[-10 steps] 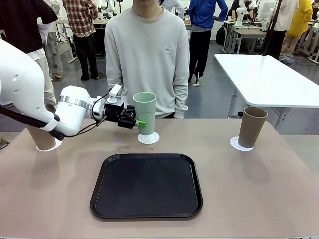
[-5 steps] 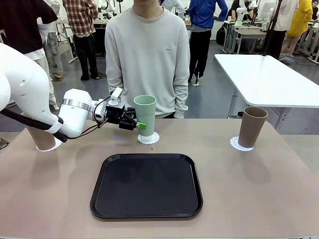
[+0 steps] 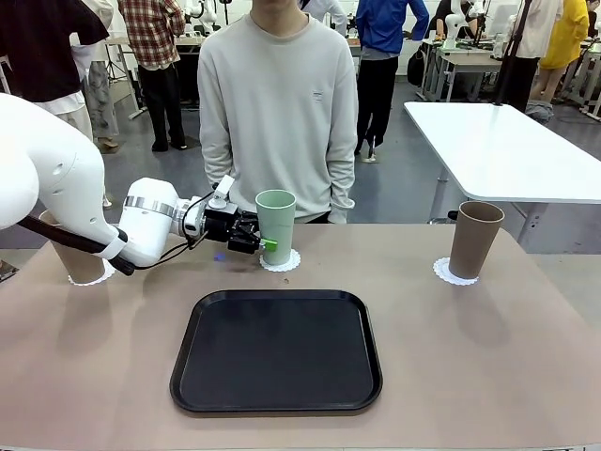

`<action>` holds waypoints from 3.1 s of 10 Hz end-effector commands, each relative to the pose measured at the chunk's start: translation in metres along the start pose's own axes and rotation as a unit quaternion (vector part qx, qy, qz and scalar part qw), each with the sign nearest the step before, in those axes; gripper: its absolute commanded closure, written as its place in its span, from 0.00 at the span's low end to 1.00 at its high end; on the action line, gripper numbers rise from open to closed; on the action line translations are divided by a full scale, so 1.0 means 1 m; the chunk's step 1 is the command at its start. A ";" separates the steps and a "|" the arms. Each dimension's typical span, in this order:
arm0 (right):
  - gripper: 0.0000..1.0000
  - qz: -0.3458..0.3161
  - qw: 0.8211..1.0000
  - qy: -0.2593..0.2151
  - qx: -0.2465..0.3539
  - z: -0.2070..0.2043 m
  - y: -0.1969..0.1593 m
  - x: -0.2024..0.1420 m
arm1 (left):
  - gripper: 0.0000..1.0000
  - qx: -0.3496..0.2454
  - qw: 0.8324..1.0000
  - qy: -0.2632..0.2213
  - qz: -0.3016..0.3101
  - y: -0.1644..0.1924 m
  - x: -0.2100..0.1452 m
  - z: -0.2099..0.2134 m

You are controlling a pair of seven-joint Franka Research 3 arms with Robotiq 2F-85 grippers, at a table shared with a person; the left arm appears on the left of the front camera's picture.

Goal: Place coasters on the table and set cups on them.
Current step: Take one Reusable plastic cup from the Flat Tray and place it on a coaster set by the human.

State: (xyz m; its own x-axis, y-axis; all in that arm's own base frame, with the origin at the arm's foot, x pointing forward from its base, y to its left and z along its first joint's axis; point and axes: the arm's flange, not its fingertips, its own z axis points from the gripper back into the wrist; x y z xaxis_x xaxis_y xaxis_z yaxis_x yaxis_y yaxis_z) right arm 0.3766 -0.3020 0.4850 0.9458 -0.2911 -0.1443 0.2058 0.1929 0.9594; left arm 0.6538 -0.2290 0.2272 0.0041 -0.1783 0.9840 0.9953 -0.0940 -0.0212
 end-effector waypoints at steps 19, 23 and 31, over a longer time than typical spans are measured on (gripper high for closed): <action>0.00 -0.002 1.000 -0.003 0.008 -0.001 0.002 0.000 | 0.00 -0.024 0.997 0.068 0.020 0.010 -0.003 0.003; 0.00 -0.002 1.000 -0.003 0.008 -0.001 0.002 0.000 | 0.00 -0.012 0.989 0.150 -0.005 0.003 0.016 0.026; 0.00 -0.002 1.000 -0.003 0.008 -0.001 0.002 0.000 | 0.00 0.109 0.819 0.554 0.106 -0.177 0.234 0.074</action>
State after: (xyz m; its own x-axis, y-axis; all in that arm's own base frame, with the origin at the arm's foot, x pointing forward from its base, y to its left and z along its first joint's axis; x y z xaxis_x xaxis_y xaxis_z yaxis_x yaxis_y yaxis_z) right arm 0.3771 -0.3017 0.4845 0.9460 -0.2899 -0.1453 0.2064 0.1927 0.9593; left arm 0.5087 -0.1662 0.4535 0.1223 -0.9483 0.2930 0.9851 0.1519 0.0803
